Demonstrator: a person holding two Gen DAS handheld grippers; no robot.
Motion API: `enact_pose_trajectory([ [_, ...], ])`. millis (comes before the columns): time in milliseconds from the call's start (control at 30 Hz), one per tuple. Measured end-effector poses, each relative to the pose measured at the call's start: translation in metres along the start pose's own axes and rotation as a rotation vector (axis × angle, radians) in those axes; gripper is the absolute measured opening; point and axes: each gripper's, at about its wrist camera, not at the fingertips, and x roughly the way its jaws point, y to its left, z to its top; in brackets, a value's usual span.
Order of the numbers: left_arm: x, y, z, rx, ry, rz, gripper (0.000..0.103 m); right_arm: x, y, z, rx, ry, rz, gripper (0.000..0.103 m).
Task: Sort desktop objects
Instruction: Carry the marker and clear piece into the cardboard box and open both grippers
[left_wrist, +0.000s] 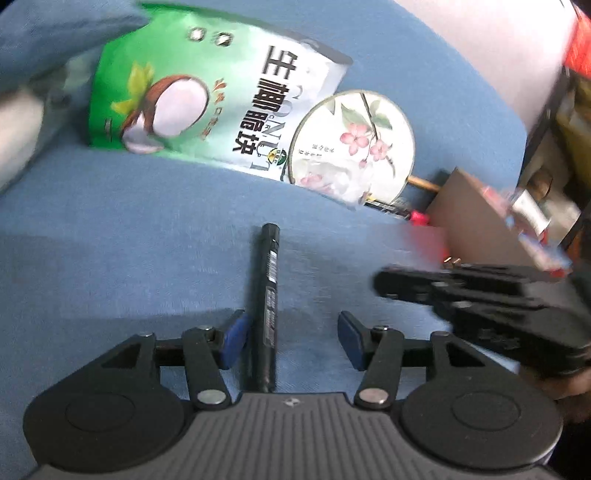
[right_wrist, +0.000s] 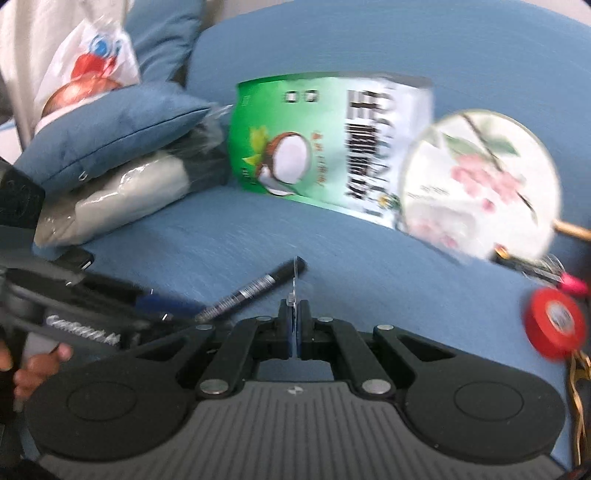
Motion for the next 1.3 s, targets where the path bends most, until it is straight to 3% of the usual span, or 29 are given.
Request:
enact_pose_trajectory([
  [133,0.008,-0.01,0.004,0.057,0.019,0.059,0.047,-0.011,-0.015,-0.01,0.074,-0.032,-0.009,0.0],
  [167,0.011,-0.014,0.006,0.077,0.024,0.084,0.027,-0.013,-0.018,-0.012,0.08,-0.027,-0.005,0.0],
  [200,0.015,-0.016,0.008,0.099,0.03,0.119,0.014,-0.014,-0.02,-0.011,0.085,-0.03,-0.005,0.0],
  [333,0.019,-0.02,0.017,0.061,0.04,0.146,0.014,-0.025,-0.023,-0.005,0.073,-0.073,0.007,0.0],
  [433,0.014,-0.033,0.028,0.021,0.032,0.091,0.014,-0.038,-0.029,0.003,0.077,-0.117,0.011,0.0],
  [633,0.007,-0.096,0.064,0.113,-0.037,-0.018,0.014,-0.076,-0.047,0.018,0.103,-0.224,-0.03,0.0],
  [767,0.011,-0.145,0.089,0.154,-0.069,-0.106,0.014,-0.111,-0.072,0.022,0.144,-0.318,-0.1,0.0],
  [967,0.027,-0.227,0.116,0.234,-0.111,-0.229,0.014,-0.168,-0.123,0.02,0.236,-0.431,-0.269,0.0],
  [1133,0.047,-0.289,0.122,0.267,-0.12,-0.352,0.014,-0.206,-0.164,0.01,0.272,-0.492,-0.535,0.0],
  [1300,0.077,-0.345,0.115,0.288,-0.074,-0.459,0.014,-0.228,-0.21,-0.011,0.343,-0.457,-0.866,0.0],
])
